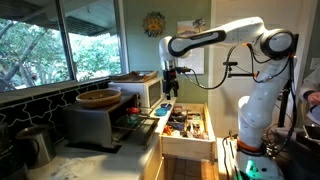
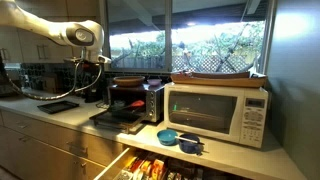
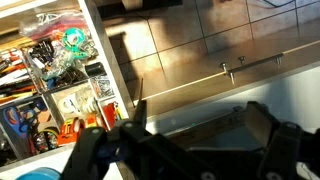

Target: Remove a pen from the straw basket on top of the oven and put pen on the oven top

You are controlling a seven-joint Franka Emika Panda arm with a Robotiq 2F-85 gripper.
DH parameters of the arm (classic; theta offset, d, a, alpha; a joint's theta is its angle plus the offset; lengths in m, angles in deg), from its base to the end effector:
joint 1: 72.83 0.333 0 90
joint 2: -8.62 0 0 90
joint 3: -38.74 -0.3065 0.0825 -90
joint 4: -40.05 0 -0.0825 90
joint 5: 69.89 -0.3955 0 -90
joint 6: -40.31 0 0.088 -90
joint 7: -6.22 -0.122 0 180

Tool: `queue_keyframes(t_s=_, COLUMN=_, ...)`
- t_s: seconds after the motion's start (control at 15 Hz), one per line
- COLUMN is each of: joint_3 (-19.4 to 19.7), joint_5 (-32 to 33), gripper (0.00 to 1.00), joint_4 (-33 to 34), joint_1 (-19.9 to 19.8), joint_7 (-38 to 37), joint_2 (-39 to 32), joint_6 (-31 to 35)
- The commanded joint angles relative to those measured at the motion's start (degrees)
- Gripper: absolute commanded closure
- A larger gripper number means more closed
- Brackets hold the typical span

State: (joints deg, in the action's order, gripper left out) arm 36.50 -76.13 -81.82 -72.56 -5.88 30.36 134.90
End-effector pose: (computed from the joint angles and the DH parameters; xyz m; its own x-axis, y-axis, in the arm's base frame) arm 0.4419 0.0335 0.5303 0.9772 -0.1786 -0.1144 -0.1873 -0.9798 -0.0702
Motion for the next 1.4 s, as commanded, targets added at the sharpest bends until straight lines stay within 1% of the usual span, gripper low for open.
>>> queue_keyframes(t_s=0.0, joint_3=-0.17, joint_5=-0.05, gripper=0.00, joint_4=0.10, joint_1=-0.22, joint_7=0.07, joint_2=-0.04, joint_6=-0.10)
queue_keyframes(t_s=0.47, joint_3=-0.17, joint_5=-0.05, gripper=0.00, joint_4=0.10, joint_1=-0.22, joint_7=0.07, joint_2=-0.04, joint_6=-0.10)
queue_keyframes(t_s=0.53, joint_3=-0.33, joint_5=0.14, gripper=0.00, joint_4=-0.14, joint_1=-0.64, joint_7=-1.37, joint_2=-0.45, joint_6=2.39)
queue_keyframes(t_s=0.6, joint_3=-0.53, joint_5=-0.90, gripper=0.00, joint_4=0.28, joint_1=-0.84, joint_7=-3.05, joint_2=-1.63, joint_6=8.54)
queue_keyframes(t_s=0.73, joint_3=-1.67, joint_5=1.25, gripper=0.00, joint_4=3.49, joint_1=-0.97, joint_7=-5.48, joint_2=-5.48, joint_6=17.05)
queue_keyframes(t_s=0.8, joint_3=-2.11, joint_5=2.13, gripper=0.00, joint_4=4.02, joint_1=-1.13, joint_7=-7.20, joint_2=-6.74, joint_6=21.69)
queue_keyframes(t_s=0.87, joint_3=-2.19, joint_5=1.96, gripper=0.00, joint_4=5.34, joint_1=-1.14, joint_7=-8.97, joint_2=-8.48, joint_6=25.98)
queue_keyframes(t_s=1.0, joint_3=-3.58, joint_5=4.65, gripper=0.00, joint_4=7.82, joint_1=-0.97, joint_7=-13.12, joint_2=-11.64, joint_6=34.66)
queue_keyframes(t_s=1.13, joint_3=-4.78, joint_5=8.70, gripper=0.00, joint_4=9.85, joint_1=-0.95, joint_7=-18.08, joint_2=-14.16, joint_6=42.55)
queue_keyframes(t_s=1.2, joint_3=-5.01, joint_5=10.16, gripper=0.00, joint_4=10.55, joint_1=-0.67, joint_7=-19.29, joint_2=-14.64, joint_6=44.73)
queue_keyframes(t_s=1.27, joint_3=-3.71, joint_5=7.29, gripper=0.00, joint_4=8.20, joint_1=-0.07, joint_7=-15.81, joint_2=-12.76, joint_6=42.11)
queue_keyframes(t_s=1.33, joint_3=-4.11, joint_5=8.27, gripper=0.00, joint_4=9.30, joint_1=0.06, joint_7=-17.12, joint_2=-13.77, joint_6=43.74)
